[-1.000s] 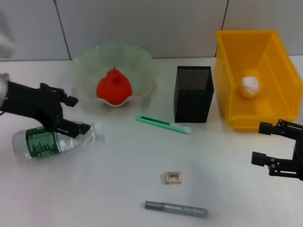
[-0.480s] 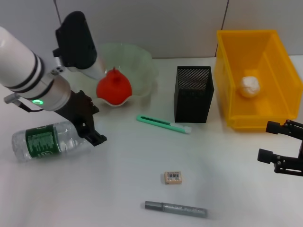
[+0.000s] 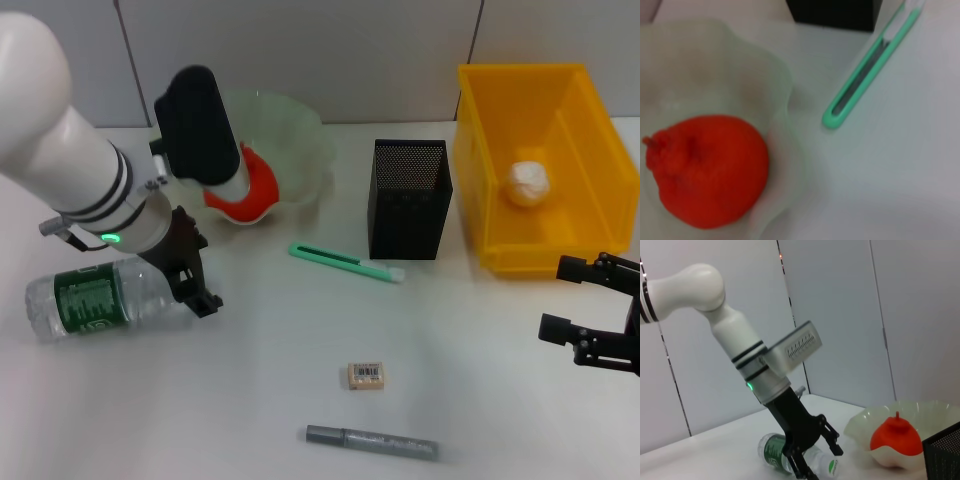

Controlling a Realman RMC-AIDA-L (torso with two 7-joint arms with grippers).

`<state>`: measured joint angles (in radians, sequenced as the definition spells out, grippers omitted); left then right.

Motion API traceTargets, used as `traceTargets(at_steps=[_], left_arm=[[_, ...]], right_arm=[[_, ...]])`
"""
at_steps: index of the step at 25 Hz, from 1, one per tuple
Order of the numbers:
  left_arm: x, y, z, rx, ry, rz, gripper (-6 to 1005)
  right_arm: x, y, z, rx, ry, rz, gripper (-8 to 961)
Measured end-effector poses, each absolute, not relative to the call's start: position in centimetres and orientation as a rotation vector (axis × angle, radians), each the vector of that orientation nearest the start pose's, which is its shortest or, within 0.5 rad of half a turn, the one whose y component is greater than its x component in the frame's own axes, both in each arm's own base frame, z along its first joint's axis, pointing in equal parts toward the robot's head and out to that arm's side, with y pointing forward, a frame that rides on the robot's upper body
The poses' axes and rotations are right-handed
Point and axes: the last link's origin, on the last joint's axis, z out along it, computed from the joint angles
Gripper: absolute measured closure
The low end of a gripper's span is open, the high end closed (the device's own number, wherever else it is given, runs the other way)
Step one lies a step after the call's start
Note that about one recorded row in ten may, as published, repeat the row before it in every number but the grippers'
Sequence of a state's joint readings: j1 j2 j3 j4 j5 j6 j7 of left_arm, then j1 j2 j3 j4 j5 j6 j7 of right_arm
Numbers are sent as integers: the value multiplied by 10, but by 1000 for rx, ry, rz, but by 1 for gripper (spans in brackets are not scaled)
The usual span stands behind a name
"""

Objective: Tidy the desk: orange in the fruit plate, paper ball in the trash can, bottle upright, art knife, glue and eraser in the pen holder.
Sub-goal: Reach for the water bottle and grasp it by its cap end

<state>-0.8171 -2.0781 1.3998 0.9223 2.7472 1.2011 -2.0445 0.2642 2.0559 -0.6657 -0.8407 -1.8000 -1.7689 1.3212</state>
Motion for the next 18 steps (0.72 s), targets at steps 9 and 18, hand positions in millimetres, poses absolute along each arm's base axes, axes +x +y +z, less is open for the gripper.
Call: traceTargets(at_steps=[9,18], left_arm=[[-201,414,-38,-2635,-151,798,198],[-199,412,-44,-2633,-109,823,201]], right_arm=[[297,266,56,-2575,535,869,113],[297,266,57,-2568,533,874,113]])
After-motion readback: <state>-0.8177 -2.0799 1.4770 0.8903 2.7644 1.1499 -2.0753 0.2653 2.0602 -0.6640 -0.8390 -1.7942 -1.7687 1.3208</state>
